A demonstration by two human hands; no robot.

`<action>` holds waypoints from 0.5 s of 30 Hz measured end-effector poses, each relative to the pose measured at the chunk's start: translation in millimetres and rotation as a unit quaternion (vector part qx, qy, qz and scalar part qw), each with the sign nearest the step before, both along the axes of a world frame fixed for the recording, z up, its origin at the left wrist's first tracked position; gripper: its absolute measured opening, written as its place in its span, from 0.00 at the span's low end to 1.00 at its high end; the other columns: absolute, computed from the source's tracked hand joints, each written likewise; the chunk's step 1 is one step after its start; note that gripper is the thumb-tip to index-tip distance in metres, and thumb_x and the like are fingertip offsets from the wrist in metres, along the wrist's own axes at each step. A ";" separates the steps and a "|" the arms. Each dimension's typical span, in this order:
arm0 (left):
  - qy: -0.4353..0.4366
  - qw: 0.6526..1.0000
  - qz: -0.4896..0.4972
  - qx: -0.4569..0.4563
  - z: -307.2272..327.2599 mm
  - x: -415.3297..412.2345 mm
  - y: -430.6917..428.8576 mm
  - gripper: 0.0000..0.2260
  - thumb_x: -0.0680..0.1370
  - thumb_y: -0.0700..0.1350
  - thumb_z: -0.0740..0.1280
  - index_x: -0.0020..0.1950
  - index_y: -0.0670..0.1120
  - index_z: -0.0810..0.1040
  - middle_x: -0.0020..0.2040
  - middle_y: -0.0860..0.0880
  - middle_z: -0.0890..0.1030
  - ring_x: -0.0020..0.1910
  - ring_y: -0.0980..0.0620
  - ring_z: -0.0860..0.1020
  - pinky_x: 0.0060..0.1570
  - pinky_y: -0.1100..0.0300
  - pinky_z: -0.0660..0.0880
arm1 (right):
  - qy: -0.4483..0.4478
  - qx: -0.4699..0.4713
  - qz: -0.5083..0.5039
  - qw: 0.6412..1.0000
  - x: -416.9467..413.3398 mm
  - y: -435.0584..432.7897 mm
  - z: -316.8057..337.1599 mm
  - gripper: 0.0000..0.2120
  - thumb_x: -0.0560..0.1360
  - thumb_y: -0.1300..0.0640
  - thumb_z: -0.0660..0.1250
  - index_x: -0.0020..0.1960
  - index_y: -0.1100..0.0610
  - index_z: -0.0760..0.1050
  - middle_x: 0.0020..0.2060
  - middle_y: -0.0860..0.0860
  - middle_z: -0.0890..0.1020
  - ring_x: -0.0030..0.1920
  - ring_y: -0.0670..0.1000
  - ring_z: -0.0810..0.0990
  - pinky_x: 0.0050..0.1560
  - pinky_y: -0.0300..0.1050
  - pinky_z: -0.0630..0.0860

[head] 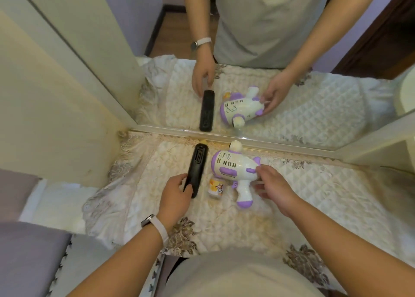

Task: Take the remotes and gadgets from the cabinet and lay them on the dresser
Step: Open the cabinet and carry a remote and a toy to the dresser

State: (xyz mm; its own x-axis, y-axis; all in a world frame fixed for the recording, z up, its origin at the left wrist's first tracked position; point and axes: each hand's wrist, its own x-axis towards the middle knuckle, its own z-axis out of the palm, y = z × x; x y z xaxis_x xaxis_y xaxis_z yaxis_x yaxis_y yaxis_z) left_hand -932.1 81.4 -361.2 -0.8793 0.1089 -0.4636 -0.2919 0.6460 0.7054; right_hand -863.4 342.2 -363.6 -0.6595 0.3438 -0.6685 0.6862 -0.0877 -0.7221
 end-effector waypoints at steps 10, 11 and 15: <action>0.176 0.974 -0.086 -0.118 60.6 67.1 12.4 0.20 0.80 0.47 0.64 0.72 0.48 0.70 0.70 0.50 0.71 0.70 0.51 0.68 0.65 0.62 0.62 | 0.129 0.285 0.243 0.918 20.8 17.0 31.1 0.20 0.78 0.46 0.62 0.68 0.50 0.72 0.65 0.51 0.76 0.64 0.52 0.73 0.62 0.51 0.71; 0.186 0.968 -0.094 -0.143 65.4 73.4 12.3 0.21 0.80 0.48 0.64 0.73 0.48 0.70 0.72 0.50 0.70 0.71 0.51 0.66 0.67 0.61 0.60 | 0.147 0.311 0.274 0.898 21.6 15.5 35.1 0.21 0.78 0.46 0.63 0.69 0.51 0.72 0.65 0.51 0.75 0.65 0.53 0.73 0.62 0.51 0.71; 0.230 0.935 -0.119 -0.241 79.2 100.7 8.1 0.23 0.79 0.53 0.62 0.73 0.49 0.69 0.74 0.49 0.69 0.72 0.49 0.66 0.70 0.52 0.62 | 0.238 0.412 0.384 0.791 30.1 4.1 52.7 0.23 0.76 0.43 0.60 0.66 0.52 0.75 0.63 0.52 0.78 0.62 0.56 0.75 0.59 0.52 0.72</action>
